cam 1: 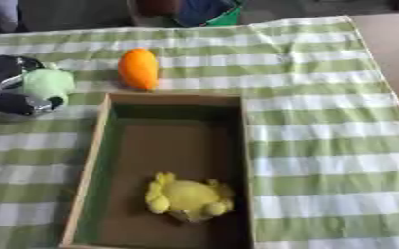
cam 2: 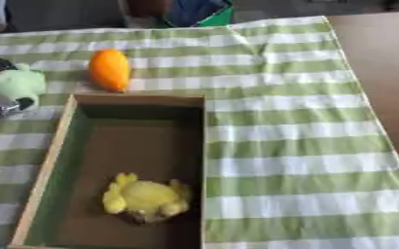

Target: Pick up objects on the table and place them in the box.

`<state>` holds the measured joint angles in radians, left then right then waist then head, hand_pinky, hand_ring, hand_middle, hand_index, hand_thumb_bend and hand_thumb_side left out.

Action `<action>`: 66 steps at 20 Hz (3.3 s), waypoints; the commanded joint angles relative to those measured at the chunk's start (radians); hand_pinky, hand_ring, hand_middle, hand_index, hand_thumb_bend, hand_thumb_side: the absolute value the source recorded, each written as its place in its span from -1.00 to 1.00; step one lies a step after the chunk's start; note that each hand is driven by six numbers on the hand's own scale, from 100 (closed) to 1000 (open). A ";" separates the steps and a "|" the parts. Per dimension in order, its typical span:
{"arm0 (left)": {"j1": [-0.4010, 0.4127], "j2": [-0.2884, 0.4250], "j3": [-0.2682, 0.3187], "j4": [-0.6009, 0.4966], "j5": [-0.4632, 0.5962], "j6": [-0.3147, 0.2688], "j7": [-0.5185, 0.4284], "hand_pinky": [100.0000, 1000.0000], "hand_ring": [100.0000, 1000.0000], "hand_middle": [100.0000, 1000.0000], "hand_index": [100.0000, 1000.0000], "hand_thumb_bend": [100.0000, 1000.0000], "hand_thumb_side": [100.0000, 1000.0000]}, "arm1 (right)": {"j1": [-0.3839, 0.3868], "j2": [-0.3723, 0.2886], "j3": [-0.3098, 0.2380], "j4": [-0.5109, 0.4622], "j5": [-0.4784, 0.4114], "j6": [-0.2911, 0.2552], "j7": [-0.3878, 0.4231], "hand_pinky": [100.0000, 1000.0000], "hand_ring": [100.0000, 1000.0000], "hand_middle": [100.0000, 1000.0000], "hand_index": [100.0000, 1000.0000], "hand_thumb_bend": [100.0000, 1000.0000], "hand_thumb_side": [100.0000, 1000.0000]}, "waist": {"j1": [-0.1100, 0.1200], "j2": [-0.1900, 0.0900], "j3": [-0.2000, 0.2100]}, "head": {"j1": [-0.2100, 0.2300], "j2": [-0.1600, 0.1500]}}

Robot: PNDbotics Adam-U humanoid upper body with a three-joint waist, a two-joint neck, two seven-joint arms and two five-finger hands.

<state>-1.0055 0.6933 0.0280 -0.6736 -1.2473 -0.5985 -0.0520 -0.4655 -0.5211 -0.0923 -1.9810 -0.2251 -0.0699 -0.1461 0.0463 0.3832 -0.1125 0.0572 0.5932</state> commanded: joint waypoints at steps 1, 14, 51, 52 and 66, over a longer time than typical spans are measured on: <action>-0.012 0.026 0.004 -0.025 0.051 -0.017 -0.015 0.09 0.53 0.42 0.39 -1.00 0.25 | -0.004 -0.011 -0.014 -0.019 0.001 0.006 -0.002 0.43 0.45 0.13 0.71 -1.00 0.73 | -0.004 -0.023 0.003 | -0.010 0.012; -0.014 0.027 0.016 -0.150 0.306 -0.011 -0.126 -0.02 0.44 0.30 0.09 -1.00 -0.68 | 0.016 -0.006 -0.020 -0.019 0.002 0.021 -0.020 0.42 0.45 0.13 0.71 -1.00 0.73 | -0.009 -0.052 0.028 | -0.029 0.041; 0.069 -0.226 -0.232 -0.606 0.488 0.025 -0.323 -0.30 0.11 0.00 0.08 -1.00 -0.68 | 0.011 0.002 -0.023 -0.019 -0.010 0.007 -0.086 0.41 0.45 0.14 0.69 -1.00 0.73 | -0.028 -0.122 0.063 | -0.065 0.079; 0.074 -0.232 -0.240 -0.597 0.481 0.021 -0.331 -0.30 0.11 0.00 0.08 -1.00 -0.68 | 0.010 0.002 -0.023 -0.019 -0.010 0.007 -0.085 0.41 0.45 0.14 0.69 -1.00 0.73 | -0.028 -0.121 0.063 | -0.068 0.080; 0.082 -0.295 -0.298 -0.492 0.360 -0.031 -0.361 -0.34 0.10 0.00 0.17 -1.00 -0.68 | 0.016 0.008 -0.023 -0.019 -0.003 0.014 -0.080 0.41 0.44 0.13 0.68 -1.00 0.72 | -0.029 -0.108 0.057 | -0.075 0.078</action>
<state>-0.9190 0.3958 -0.2487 -1.1797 -0.8625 -0.6206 -0.4080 -0.4402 -0.4967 -0.1102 -1.9810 -0.2309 -0.0581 -0.2270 0.0185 0.2894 -0.0542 -0.0170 0.6690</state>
